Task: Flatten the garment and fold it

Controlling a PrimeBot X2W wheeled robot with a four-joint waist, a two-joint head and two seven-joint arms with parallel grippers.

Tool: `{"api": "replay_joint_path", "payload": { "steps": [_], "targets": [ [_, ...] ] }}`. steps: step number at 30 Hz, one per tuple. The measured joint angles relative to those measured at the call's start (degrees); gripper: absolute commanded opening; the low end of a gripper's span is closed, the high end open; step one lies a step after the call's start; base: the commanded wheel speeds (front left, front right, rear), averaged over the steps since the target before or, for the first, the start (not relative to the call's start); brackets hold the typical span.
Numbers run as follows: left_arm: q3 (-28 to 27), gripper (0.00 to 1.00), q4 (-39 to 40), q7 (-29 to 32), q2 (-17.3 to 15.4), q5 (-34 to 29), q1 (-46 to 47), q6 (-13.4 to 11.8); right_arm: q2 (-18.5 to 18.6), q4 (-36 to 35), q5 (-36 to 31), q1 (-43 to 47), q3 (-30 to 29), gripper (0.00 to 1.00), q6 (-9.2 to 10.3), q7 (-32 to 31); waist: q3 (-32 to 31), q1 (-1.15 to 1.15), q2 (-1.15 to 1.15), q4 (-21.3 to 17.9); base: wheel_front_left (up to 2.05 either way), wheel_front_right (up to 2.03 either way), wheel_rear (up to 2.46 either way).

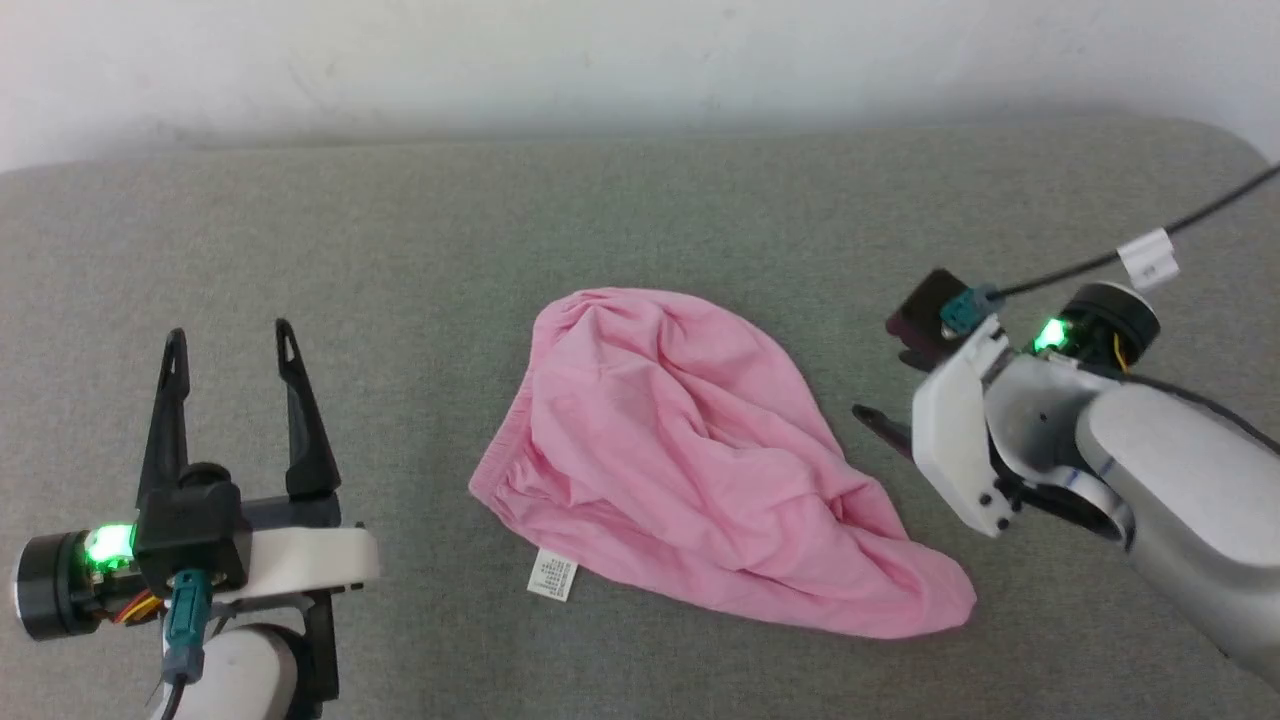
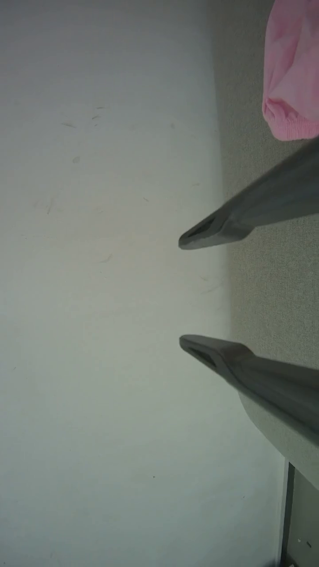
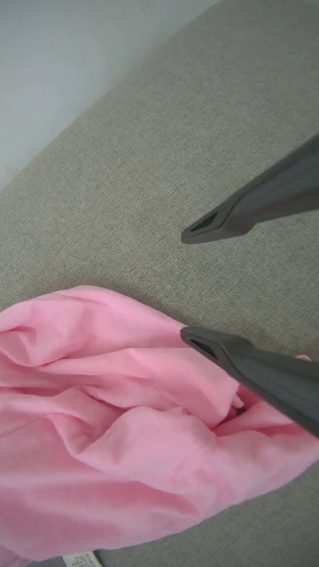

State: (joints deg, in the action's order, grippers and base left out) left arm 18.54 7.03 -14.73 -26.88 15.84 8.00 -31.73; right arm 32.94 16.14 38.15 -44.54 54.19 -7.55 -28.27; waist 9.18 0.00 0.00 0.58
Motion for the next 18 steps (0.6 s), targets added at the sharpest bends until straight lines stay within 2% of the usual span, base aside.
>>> {"api": "replay_joint_path", "payload": {
  "steps": [6, 7, 11, 15, 16, 17, 18],
  "targets": [
    [-3.67, 1.0, -0.1, 0.0, 5.19, -3.31, -0.15, 4.54, -5.27, 9.84, 4.26, -5.19, 3.26, 1.0, 0.01, 0.16, 3.33, 0.0, 0.0, 1.98, 0.0, 0.0, 0.0],
    [-3.67, 1.0, -0.1, 0.0, 5.19, -3.31, -0.15, 4.54, -5.27, 9.84, 4.26, -5.19, 3.26, 1.0, 0.01, 0.16, 3.33, 0.0, 0.0, 1.98, 0.0, 0.0, 0.0],
    [-5.79, 1.0, -0.99, 0.0, 7.93, -5.09, 1.33, 7.7, -7.9, 15.56, 5.92, -5.71, 7.16, 1.0, 0.01, 0.87, 5.6, 0.01, 0.0, 3.44, 0.0, 0.0, 0.0],
    [-7.58, 1.0, -1.89, 0.0, 10.43, -6.79, 2.1, 10.0, -8.17, 18.19, 7.46, -7.43, 10.87, 1.0, 0.02, 1.71, 7.21, -0.01, 0.0, 4.86, 0.0, 0.0, 0.0],
    [-8.1, 1.0, -2.2, 0.0, 10.77, -7.04, 2.09, 10.45, -8.1, 18.39, 7.86, -8.18, 11.91, 0.35, 0.02, 1.51, 7.52, -0.01, 0.0, 5.09, 0.0, 0.0, 0.0],
    [-8.69, 1.0, -2.55, 0.0, 11.06, -7.32, 2.09, 10.92, -7.91, 18.52, 8.28, -8.89, 12.57, 0.0, -0.03, 1.67, 7.74, -0.01, 0.0, 5.29, 0.0, 0.0, 0.0],
    [-9.25, 1.0, -2.85, 0.0, 11.32, -7.49, 2.08, 11.37, -7.84, 18.69, 8.81, -9.4, 12.99, 0.0, -0.11, 2.15, 7.84, 0.0, 0.0, 5.36, 0.0, 0.0, 0.0]
  ]
}}
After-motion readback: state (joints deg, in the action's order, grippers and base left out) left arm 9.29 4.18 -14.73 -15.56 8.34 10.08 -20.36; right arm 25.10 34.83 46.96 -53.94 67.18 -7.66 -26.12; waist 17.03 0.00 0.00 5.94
